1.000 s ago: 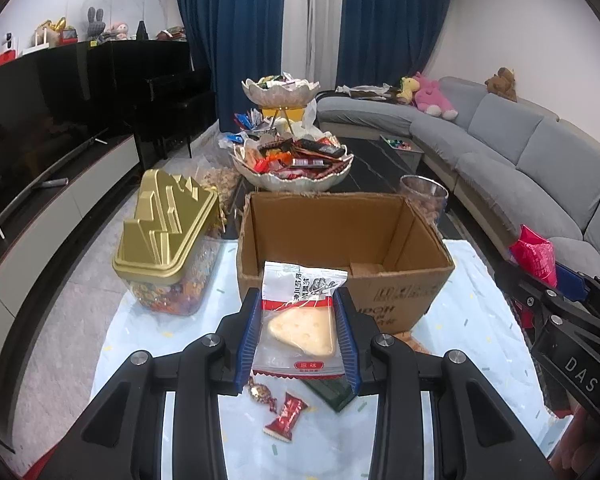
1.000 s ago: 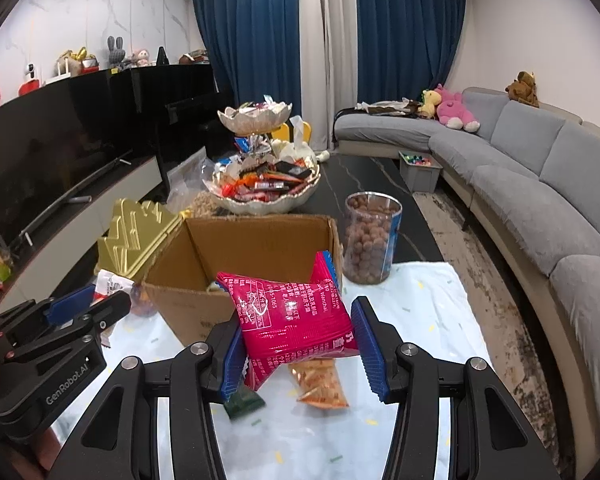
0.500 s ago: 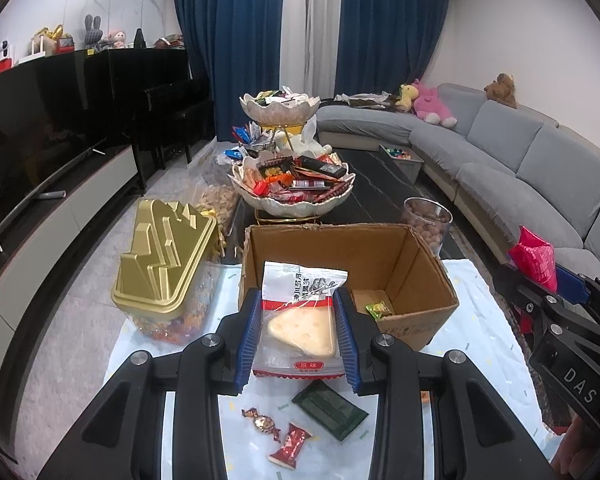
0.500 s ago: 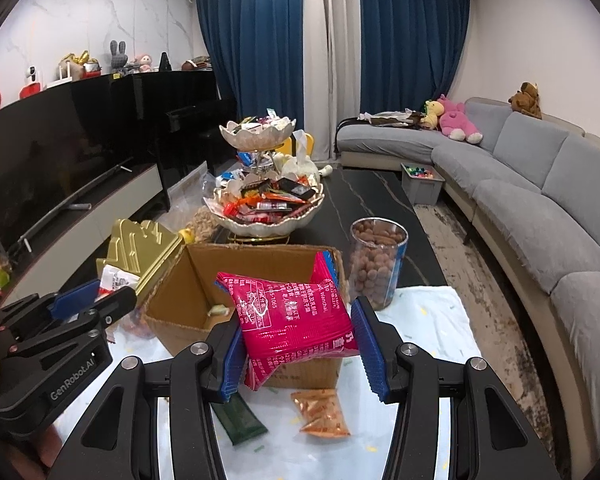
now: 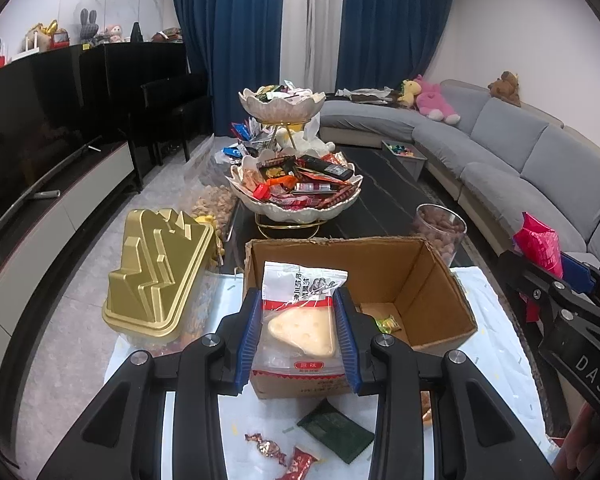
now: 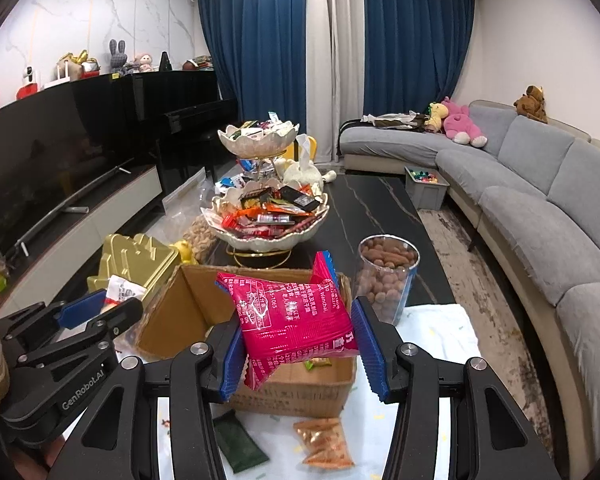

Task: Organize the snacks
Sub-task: 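Carry the cheese cake pack and red pouch over the cardboard box with both tools, then open both tools to drop the cake pack and red pouch into the box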

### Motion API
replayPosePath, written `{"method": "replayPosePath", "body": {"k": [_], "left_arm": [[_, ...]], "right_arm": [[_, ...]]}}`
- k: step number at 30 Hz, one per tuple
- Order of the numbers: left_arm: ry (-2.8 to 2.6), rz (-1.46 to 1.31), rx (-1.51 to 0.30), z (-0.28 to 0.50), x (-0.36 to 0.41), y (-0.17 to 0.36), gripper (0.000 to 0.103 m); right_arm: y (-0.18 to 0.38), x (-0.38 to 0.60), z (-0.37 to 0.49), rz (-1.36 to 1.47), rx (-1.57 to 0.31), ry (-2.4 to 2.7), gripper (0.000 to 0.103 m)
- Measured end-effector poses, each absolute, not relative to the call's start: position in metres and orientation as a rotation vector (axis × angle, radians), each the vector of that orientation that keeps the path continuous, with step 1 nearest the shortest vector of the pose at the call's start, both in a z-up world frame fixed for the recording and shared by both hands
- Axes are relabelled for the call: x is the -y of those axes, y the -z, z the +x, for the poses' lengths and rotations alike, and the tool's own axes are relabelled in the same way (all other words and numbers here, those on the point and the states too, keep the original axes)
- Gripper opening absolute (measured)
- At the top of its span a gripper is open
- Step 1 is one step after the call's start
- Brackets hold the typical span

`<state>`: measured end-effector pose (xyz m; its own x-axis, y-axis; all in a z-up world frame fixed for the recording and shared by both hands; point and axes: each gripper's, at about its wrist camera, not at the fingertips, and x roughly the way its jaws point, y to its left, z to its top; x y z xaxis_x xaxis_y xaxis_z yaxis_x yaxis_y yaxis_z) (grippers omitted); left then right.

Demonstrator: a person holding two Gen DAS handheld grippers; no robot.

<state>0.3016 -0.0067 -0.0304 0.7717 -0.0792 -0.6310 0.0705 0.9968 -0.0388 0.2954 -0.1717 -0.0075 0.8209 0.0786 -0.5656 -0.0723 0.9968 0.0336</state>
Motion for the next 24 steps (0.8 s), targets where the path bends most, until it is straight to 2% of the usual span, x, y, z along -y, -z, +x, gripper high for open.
{"method": "replayPosePath", "body": {"k": [24], "left_arm": [[0.085,-0.016,-0.762,0.372,0.006,0.069,0.036]], "right_arm": [[0.041,0.161,0.370,0.014,-0.674,-0.084,0.051]]}}
